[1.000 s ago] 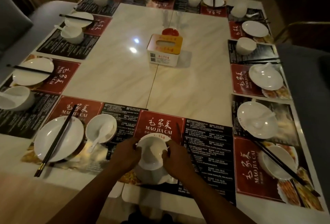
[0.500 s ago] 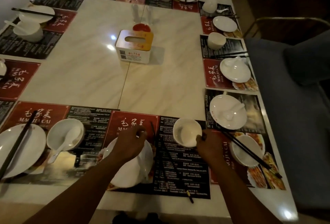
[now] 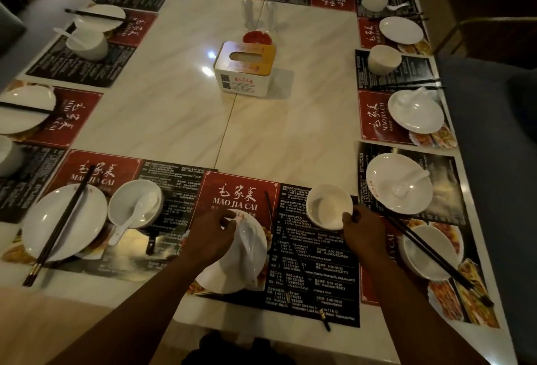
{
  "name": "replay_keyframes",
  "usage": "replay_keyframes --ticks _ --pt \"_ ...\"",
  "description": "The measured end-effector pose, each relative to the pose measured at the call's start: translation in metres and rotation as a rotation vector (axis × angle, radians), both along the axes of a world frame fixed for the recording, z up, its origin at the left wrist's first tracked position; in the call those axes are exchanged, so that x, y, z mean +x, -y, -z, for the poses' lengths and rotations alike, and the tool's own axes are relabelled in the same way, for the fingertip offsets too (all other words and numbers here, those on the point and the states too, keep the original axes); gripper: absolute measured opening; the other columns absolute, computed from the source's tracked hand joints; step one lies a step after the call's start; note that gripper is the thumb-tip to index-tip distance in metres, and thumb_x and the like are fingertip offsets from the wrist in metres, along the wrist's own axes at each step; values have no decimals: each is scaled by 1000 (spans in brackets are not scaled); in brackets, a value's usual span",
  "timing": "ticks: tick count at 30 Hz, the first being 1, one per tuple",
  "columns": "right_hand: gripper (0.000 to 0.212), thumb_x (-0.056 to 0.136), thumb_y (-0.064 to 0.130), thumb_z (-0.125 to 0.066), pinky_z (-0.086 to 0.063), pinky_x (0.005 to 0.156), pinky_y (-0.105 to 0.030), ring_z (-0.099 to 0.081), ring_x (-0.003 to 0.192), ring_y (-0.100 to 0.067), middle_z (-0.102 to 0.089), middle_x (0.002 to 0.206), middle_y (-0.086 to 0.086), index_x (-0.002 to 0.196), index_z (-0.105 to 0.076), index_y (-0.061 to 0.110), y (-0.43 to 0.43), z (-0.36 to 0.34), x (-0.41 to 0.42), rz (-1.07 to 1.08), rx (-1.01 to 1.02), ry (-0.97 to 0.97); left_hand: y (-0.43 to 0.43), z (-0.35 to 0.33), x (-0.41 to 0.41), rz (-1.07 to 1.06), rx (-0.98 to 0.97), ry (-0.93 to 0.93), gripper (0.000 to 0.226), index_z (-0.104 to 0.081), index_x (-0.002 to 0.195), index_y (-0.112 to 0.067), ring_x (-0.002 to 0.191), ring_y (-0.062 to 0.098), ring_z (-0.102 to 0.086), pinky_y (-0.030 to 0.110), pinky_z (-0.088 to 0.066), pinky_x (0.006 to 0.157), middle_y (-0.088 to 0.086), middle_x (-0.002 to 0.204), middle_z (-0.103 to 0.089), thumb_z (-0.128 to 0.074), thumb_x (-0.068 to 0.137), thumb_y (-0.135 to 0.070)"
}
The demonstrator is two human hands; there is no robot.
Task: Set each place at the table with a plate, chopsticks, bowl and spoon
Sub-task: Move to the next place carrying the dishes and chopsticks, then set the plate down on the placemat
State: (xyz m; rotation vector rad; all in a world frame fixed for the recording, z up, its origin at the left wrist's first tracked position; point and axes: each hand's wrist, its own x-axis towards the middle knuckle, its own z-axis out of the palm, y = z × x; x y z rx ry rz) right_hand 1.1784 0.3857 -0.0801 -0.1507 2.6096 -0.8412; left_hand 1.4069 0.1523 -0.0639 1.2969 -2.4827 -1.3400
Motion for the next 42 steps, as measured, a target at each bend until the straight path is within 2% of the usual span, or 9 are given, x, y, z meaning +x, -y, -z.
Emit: replay_keyframes --ticks 3,5,8,13,16,26,30,34,42 --pt "21 96 30 -59 -52 80 -39 -63 93 -28 -68 104 -12 107 -64 13 2 -4 6 -34 61 -65 -2 0 3 -23 13 30 19 -67 111 -19 83 15 -68 44 -60 79 -9 96 -62 -65 92 -20" --pt "25 96 35 -57 -50 77 -37 -60 94 -28 -61 109 -12 109 -61 13 5 -13 16 -76 144 -255 -2 2 6 -20 20 42 19 -67 111 -18 81 15 -68 43 -60 78 -12 94 -60 -64 93 -21" --pt "14 96 26 -57 -47 66 -25 -59 84 -19 -59 103 -3 104 -62 15 26 -42 51 -221 50 -456 2 5 13 -6 30 83 22 -65 115 -20 84 13 -69 40 -59 81 -6 100 -65 -63 94 -23" --pt "9 96 27 -58 -54 68 -24 -62 80 -10 -68 96 2 102 -63 23 74 -39 141 -571 -2 -10 6 11 25 56 36 132 27 -65 121 -23 90 9 -66 33 -57 85 -3 110 -70 -60 95 -27" --pt "26 95 34 -59 -53 77 -28 -62 99 -19 -62 114 -2 115 -59 19 88 -23 176 -643 101 -14 9 13 33 87 46 129 25 -67 118 -23 84 9 -69 37 -59 85 -1 106 -72 -61 94 -25" --pt "38 87 18 -67 -53 86 -33 -62 110 -26 -59 122 -10 122 -55 12 104 -7 189 -502 270 -7 16 22 42 202 49 95 26 -66 120 -23 79 4 -69 26 -56 74 -5 104 -72 -61 95 -27" --pt "24 85 15 -66 -50 81 -27 -63 101 -22 -64 110 -6 109 -61 13 91 -11 182 -420 169 -3 19 23 38 229 71 102 26 -64 121 -25 82 6 -68 27 -56 75 -4 106 -70 -61 95 -27" --pt "16 85 16 -73 -43 60 -13 -59 75 -8 -55 80 11 86 -58 24 48 -22 163 -288 122 -20 21 23 31 245 41 101 24 -65 118 -31 79 7 -70 36 -60 78 -5 107 -71 -60 95 -30" --pt "16 83 13 -75 -36 60 -11 -55 73 -8 -60 82 6 94 -64 14 -38 -7 121 -126 263 -85 7 21 12 243 80 80 25 -65 120 -26 89 14 -69 38 -56 87 -1 112 -70 -60 95 -22"
